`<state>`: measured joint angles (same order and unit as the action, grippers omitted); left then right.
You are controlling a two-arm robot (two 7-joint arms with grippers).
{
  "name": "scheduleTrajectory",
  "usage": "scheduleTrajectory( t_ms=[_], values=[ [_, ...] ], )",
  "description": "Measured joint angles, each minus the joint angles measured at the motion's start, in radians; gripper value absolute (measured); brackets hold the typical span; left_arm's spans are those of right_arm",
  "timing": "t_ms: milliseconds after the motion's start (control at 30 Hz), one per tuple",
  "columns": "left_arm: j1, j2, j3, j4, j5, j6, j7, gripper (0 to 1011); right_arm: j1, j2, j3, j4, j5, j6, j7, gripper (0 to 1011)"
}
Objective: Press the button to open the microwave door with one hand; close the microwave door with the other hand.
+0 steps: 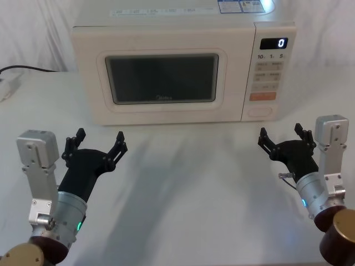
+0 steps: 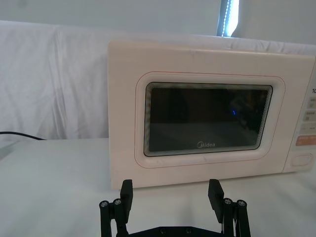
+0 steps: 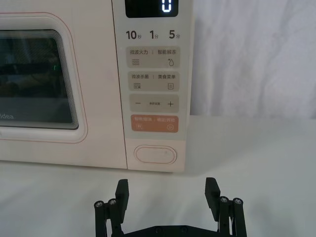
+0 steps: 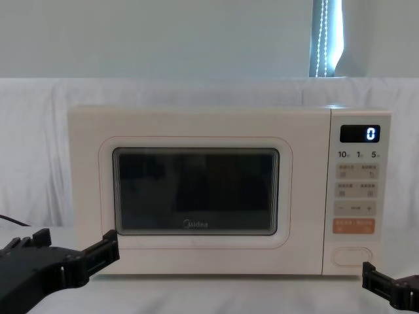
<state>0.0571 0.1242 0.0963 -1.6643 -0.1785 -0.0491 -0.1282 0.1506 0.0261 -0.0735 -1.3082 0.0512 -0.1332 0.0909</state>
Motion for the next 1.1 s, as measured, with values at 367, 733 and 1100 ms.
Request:
scheduleTrajectory(
  t_ms=[367, 733, 1100],
  values=[
    [0.0, 0.0, 0.0, 0.0, 0.0, 0.0, 0.0, 1001, 0.0, 0.0, 0.0, 0.0, 0.0, 0.0, 0.0, 1002],
    [0.0, 0.0, 0.0, 0.0, 0.0, 0.0, 0.0, 1001, 0.0, 0.0, 0.0, 0.0, 0.0, 0.0, 0.0, 1002],
    [0.0, 0.0, 0.0, 0.0, 0.0, 0.0, 0.0, 1001, 0.0, 0.0, 0.0, 0.0, 0.0, 0.0, 0.0, 1002]
  ],
)
